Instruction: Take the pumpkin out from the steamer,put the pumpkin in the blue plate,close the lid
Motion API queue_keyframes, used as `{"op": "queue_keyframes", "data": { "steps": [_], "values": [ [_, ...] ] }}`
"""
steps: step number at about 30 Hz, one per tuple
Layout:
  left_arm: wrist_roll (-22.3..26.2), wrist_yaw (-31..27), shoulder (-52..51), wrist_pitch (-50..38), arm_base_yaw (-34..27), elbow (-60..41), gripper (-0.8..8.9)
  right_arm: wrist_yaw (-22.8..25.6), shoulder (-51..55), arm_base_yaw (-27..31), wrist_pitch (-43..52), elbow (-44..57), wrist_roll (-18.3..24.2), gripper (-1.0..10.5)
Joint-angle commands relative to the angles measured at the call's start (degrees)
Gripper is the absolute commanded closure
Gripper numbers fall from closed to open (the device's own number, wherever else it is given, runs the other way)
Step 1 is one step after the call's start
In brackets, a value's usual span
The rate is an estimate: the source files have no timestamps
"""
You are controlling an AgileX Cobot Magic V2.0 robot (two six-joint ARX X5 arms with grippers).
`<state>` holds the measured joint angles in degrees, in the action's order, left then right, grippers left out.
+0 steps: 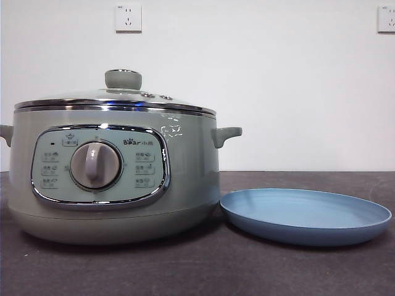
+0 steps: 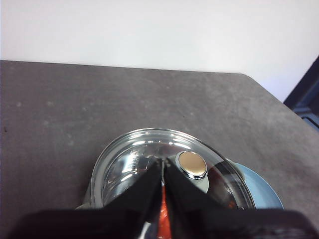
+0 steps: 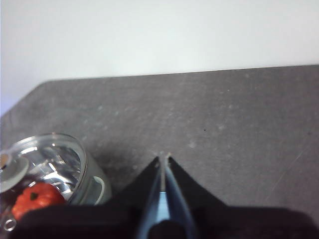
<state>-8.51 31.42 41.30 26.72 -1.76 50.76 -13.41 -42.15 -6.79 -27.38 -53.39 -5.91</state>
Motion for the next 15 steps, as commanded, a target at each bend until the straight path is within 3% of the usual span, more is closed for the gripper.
{"op": "queue_keyframes", "data": {
  "steps": [1,2,3,5,15],
  "values": [
    [1.7,0.5,1.0,0.4,0.0,0.9,5.14,-0.2,-1.7,-0.1,-0.2,-1.6,2.6,6.6],
    [1.7,0.4,1.2,0.4,0.2,1.0,3.98,-0.2,-2.1,-0.1,-0.2,-1.8,2.5,5.8],
    [1.6,0.3,1.2,0.4,0.3,1.0,3.43,-0.2,-2.5,-0.1,-0.3,-1.9,2.5,5.3],
    [1.1,0.2,1.6,0.3,0.9,1.0,3.4,-0.2,-2.9,-0.1,-0.6,-1.9,2.4,4.7],
    [1.0,-1.0,9.1,0.5,9.1,2.7,3.42,-0.2,-4.0,-0.1,-2.4,-1.9,2.3,4.7]
  ]
}}
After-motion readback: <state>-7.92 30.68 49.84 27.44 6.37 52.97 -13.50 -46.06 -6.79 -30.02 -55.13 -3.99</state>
